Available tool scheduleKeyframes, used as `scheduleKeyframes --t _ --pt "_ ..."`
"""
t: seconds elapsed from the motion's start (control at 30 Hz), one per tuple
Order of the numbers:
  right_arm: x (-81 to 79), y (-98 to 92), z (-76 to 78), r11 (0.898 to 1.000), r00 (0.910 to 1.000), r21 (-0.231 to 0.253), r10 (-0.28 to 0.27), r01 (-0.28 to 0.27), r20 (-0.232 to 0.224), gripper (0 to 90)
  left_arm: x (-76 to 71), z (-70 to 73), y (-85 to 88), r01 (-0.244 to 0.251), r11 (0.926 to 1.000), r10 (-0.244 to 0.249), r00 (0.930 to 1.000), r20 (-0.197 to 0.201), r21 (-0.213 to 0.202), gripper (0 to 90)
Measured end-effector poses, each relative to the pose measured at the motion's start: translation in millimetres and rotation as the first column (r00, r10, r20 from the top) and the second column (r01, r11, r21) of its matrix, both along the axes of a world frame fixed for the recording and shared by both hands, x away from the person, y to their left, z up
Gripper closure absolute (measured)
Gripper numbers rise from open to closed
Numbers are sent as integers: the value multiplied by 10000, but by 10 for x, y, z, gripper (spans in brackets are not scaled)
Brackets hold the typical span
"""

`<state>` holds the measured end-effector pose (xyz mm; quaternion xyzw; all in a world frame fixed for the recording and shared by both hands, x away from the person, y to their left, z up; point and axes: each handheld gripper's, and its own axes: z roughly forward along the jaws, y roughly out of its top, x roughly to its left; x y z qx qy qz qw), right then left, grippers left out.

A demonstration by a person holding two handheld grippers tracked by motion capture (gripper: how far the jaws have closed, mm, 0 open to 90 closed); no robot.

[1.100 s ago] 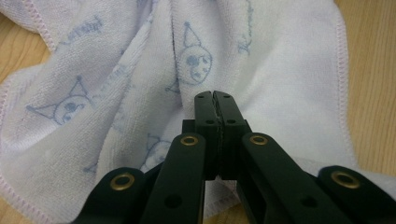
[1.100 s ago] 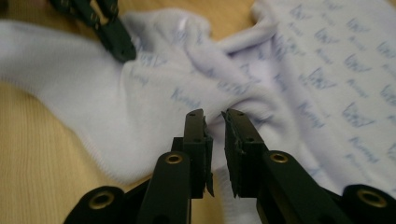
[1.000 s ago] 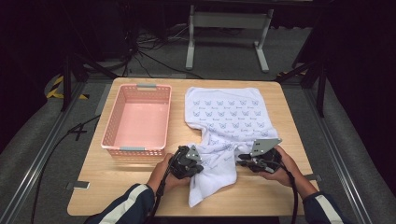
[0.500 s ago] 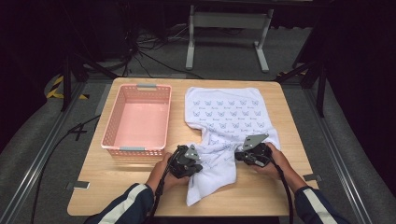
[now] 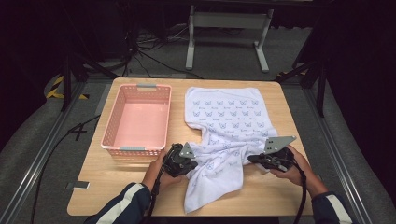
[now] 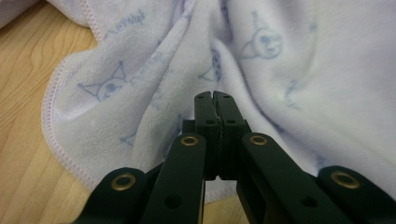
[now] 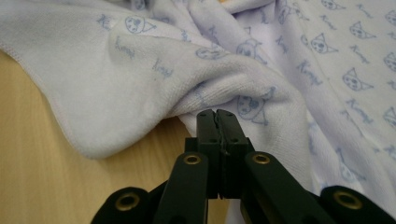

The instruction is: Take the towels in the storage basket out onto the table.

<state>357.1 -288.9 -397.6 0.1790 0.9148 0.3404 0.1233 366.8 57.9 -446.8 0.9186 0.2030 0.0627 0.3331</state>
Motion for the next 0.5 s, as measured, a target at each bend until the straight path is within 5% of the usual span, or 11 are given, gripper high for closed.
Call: scheduleKeyframes --t 0.4,0.5 --pt "-718 -761 249 9954 9985 795 -532 540 -126 900 -21 -55 -62 146 9965 -165 9996 220 829 900" --pt "-715 -909 234 9863 9868 378 -1613 1607 135 900 -11 -55 -89 -23 9933 -43 9984 570 1156 900"
